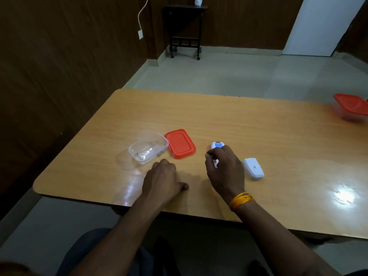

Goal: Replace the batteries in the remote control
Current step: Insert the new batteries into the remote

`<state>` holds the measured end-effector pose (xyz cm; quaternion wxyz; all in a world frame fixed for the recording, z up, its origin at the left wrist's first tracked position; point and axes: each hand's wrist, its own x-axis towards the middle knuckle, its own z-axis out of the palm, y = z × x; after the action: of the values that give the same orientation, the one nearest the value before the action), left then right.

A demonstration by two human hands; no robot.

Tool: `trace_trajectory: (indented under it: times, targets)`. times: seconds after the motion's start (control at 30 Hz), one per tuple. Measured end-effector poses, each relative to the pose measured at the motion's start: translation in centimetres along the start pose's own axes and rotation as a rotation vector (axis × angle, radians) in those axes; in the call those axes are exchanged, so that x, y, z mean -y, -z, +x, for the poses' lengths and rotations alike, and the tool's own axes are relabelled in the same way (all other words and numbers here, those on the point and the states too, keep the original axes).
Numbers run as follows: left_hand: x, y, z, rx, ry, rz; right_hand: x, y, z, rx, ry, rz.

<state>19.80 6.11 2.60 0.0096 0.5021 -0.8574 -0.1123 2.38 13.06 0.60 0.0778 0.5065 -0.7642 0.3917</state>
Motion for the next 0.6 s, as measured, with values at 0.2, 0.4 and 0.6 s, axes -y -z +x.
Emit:
trace_trajectory:
  times: [0.2,0.4,0.6]
  targets:
    - [2.8,1.7,-0.6,0.066,0.056,-0.005,5.3,-3.3,3.6,0.204,0.264,0.038]
    - [3.3,2.3,-0.9,0.107,0.029,-0.064,8.2,-6.4,9.4,0.51,0.537,-0.196]
    - [3.5,2.1,-0.7,0.087,0.022,-0.071,10.9,-8.1,13.6,0.817,0.808,-0.458]
